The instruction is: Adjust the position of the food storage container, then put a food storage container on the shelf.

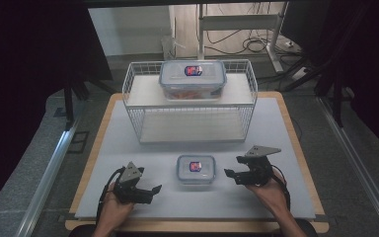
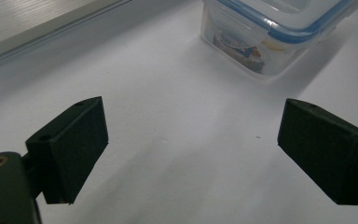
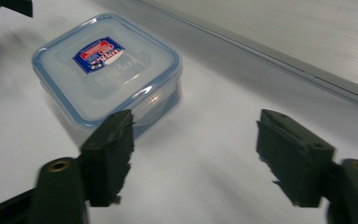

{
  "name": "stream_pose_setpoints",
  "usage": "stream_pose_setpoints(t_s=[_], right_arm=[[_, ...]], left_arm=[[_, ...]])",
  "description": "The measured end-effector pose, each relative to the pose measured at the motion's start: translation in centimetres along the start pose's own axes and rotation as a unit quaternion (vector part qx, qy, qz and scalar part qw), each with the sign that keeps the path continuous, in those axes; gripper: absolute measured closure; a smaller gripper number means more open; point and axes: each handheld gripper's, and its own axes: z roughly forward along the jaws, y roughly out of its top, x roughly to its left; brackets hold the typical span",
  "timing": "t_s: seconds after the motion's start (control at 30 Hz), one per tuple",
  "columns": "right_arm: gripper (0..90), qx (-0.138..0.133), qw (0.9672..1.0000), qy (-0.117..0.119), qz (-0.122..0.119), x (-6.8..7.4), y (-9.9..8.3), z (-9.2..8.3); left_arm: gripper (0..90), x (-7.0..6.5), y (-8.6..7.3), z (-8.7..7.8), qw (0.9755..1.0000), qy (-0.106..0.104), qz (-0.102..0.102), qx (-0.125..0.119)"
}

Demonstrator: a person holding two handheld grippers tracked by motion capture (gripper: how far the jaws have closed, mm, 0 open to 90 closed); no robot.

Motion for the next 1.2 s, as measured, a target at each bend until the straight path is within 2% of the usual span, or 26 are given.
stream_pose_setpoints(t_s=[0.1, 0.27, 0.47, 0.63, 0.73, 1.07, 1.2], right_arm=[[19.5, -0.001, 1.0, 0.001, -0.004, 0.2, -0.1, 0.2], [11.2, 0.013, 0.9998, -0.004, -0.011, 0.4, -1.0, 0.3], [8.4, 0.016, 0.9998, -0.01, -0.008, 0.1, -1.2, 0.4], [6.1, 0.013, 0.9998, -0.013, -0.003, 0.1, -1.1, 0.4], [5.0, 0.012, 0.9999, -0.012, -0.001, 0.1, -1.0, 0.5], [1.6, 0.017, 0.999, -0.03, -0.029, 0.5, -0.3, 1.0], [1.5, 0.029, 0.9986, -0.028, -0.034, 0.9, 0.3, 1.4]], left_arm=[[8.2, 0.0, 0.0, 0.0, 1.0, 0.001, 0.004, 0.0], [8.0, 0.0, -0.1, 0.2, 0.9999, 0.004, 0.012, 0.004], [7.6, -0.1, 0.0, 0.1, 0.9999, 0.009, 0.012, 0.006], [7.1, -0.2, 0.3, 0.3, 0.9996, 0.005, 0.0, 0.029], [7.0, -0.3, 0.5, 0.3, 0.9994, 0.003, -0.004, 0.034], [5.0, 0.1, 1.8, 0.9, 0.9995, -0.011, -0.017, 0.026], [4.5, 0.7, 2.5, 1.1, 0.9992, -0.032, -0.025, 0.004]])
